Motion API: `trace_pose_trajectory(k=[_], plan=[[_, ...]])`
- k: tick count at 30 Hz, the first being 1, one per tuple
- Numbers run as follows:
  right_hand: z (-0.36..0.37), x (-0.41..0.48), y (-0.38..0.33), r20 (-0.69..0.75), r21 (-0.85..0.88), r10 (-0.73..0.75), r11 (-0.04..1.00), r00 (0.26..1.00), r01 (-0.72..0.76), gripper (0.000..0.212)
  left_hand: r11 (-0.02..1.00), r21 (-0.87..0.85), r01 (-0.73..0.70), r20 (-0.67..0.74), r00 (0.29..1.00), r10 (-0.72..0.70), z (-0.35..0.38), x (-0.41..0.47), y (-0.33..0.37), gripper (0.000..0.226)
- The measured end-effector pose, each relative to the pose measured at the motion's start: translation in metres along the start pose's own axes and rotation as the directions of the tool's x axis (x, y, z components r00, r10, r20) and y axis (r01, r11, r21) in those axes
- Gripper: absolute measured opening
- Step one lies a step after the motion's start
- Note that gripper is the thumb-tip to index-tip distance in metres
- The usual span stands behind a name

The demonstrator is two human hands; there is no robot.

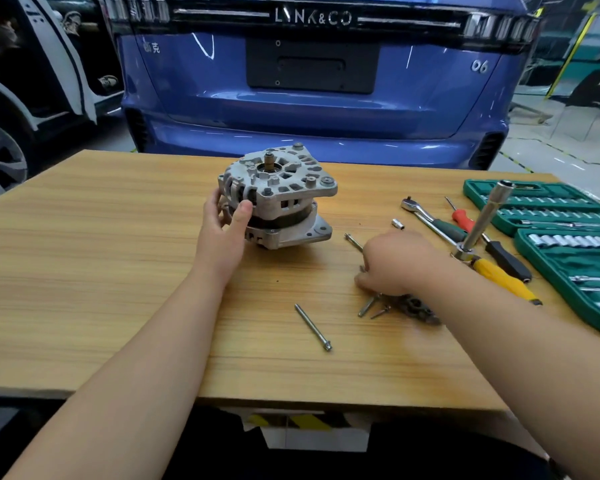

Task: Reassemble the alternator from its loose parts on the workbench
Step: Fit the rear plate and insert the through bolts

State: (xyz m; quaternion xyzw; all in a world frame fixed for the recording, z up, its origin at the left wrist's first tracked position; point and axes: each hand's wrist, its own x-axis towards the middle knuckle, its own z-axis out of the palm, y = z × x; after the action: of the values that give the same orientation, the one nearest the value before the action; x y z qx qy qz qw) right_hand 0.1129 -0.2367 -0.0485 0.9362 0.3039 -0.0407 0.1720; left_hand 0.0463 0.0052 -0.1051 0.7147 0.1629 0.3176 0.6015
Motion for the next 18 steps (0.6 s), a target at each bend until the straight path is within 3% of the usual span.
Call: trace_pose_trajectory(k=[3,5,7,9,12,15,18], plan=[[-0.001,0.000,-0.008,0.013,-0.027,-0.005,1.000,1.000,0.006,0.021,1.000,0.018,0.018,-0.001,1.000,-0.018,0.000,-0.004,-0.003,0.093],[-0.015,-0.005,-0.006,-0.005,0.197,-0.032,0.980,0.999,0.032,0.025,1.000,0.000,0.023,0.004,1.000,-0.023,0.000,-0.003,-0.003,0.091],[-0.044,-0.014,-0.003,-0.116,0.579,-0.101,0.801,0.988,0.150,0.026,1.000,-0.026,0.018,0.005,1.000,-0.017,0.000,-0.002,-0.003,0.091],[-0.081,-0.017,-0.006,-0.337,0.692,-0.149,0.631,0.930,0.351,0.019,0.999,-0.042,0.015,0.000,1.000,-0.015,0.000,0.000,-0.001,0.093],[-0.123,0.003,-0.026,-0.483,0.483,-0.216,0.743,0.849,0.464,0.011,0.998,-0.058,0.023,0.006,1.000,-0.023,-0.001,0.000,0.000,0.094],[-0.144,0.022,-0.046,-0.348,0.290,-0.275,0.878,0.896,0.382,0.014,0.997,-0.064,0.032,0.011,0.999,-0.031,-0.002,-0.003,0.002,0.092],[-0.150,0.030,-0.060,-0.276,0.116,-0.309,0.929,0.910,0.351,0.016,0.998,-0.056,0.037,0.008,0.999,-0.037,-0.002,-0.003,0.003,0.084]])
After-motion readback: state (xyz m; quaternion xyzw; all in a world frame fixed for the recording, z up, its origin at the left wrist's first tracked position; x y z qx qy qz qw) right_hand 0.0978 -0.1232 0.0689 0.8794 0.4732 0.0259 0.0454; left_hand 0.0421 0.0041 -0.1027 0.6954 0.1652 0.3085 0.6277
